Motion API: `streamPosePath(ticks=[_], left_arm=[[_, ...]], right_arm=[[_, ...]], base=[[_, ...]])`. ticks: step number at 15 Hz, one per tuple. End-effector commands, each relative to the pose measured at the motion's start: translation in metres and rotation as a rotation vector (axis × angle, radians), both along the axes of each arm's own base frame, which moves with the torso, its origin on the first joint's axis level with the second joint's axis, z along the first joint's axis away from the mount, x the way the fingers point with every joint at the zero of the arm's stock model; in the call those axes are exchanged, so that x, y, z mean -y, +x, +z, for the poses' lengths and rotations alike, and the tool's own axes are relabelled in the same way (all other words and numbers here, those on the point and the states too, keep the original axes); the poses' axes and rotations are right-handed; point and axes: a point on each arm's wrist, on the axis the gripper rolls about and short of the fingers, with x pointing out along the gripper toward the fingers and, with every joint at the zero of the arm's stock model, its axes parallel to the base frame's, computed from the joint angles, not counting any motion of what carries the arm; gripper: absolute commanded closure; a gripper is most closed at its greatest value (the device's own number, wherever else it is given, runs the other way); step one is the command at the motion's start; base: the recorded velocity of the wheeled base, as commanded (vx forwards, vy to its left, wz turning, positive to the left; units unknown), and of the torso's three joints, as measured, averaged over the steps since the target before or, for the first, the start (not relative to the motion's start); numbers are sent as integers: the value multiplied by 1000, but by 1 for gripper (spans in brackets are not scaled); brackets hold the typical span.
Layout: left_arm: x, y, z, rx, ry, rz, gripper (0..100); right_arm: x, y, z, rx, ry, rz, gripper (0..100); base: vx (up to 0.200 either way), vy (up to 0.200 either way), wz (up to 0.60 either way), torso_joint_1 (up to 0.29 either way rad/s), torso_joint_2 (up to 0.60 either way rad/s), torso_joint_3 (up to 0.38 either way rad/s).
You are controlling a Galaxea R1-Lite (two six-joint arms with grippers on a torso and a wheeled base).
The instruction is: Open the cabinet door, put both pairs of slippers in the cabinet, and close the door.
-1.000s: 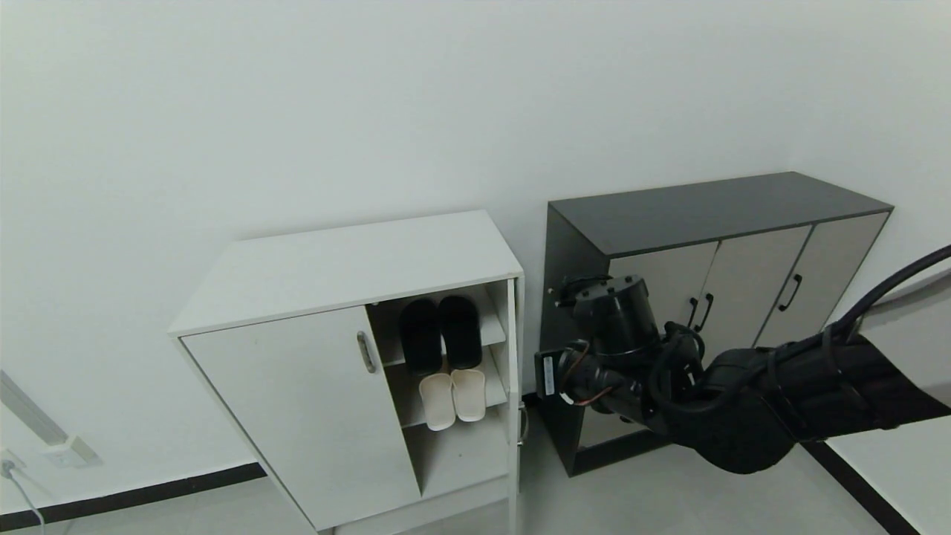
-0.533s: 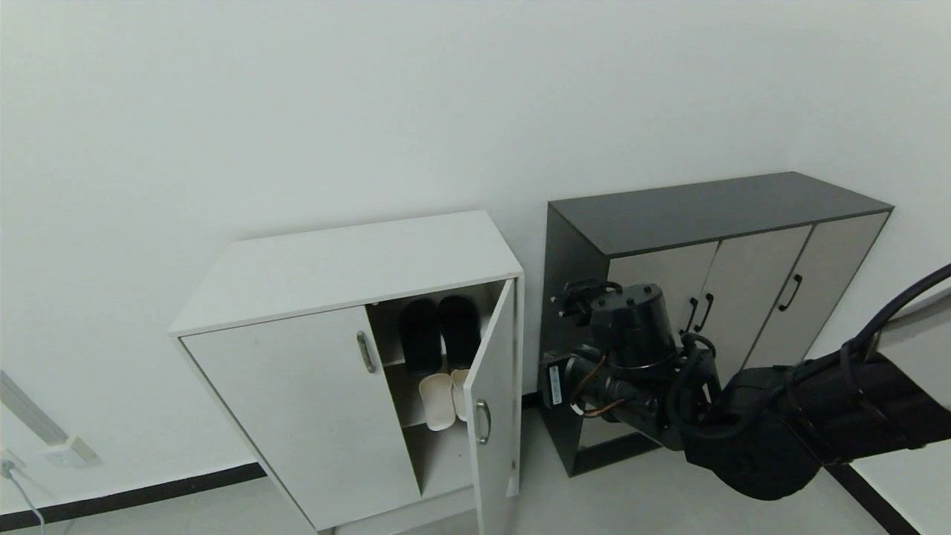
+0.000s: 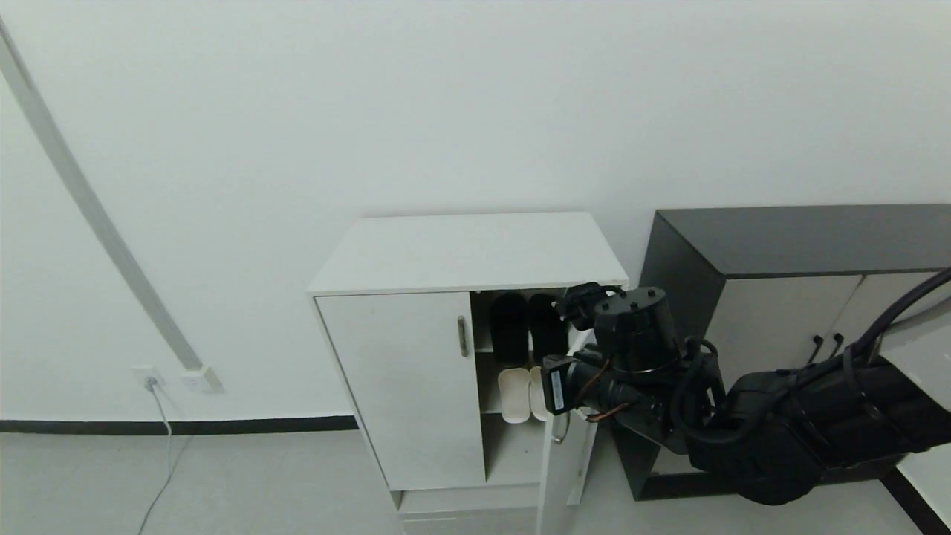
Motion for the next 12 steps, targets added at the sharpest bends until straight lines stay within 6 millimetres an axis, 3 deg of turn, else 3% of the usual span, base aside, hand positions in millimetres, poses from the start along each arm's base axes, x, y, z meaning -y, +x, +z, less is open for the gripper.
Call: streamPosePath(ticks=[1, 5, 9, 12], left_arm=[[0, 0, 0, -2, -1, 0, 100], [0, 0, 0, -2, -1, 0, 100], [0, 0, 0, -2, 1, 0, 100], [0, 0, 0, -2, 1, 0, 100]], right_arm=[[2, -1, -3, 1, -4, 2, 100], [18, 4, -9, 37, -13, 5, 100], [51, -21, -2, 53, -31, -9, 100], [72, -24, -14, 10, -67, -49, 100]], base=[[0, 0, 0, 0, 0, 0], [0, 0, 0, 0, 0, 0], [0, 0, 0, 0, 0, 0], [0, 0, 0, 0, 0, 0]])
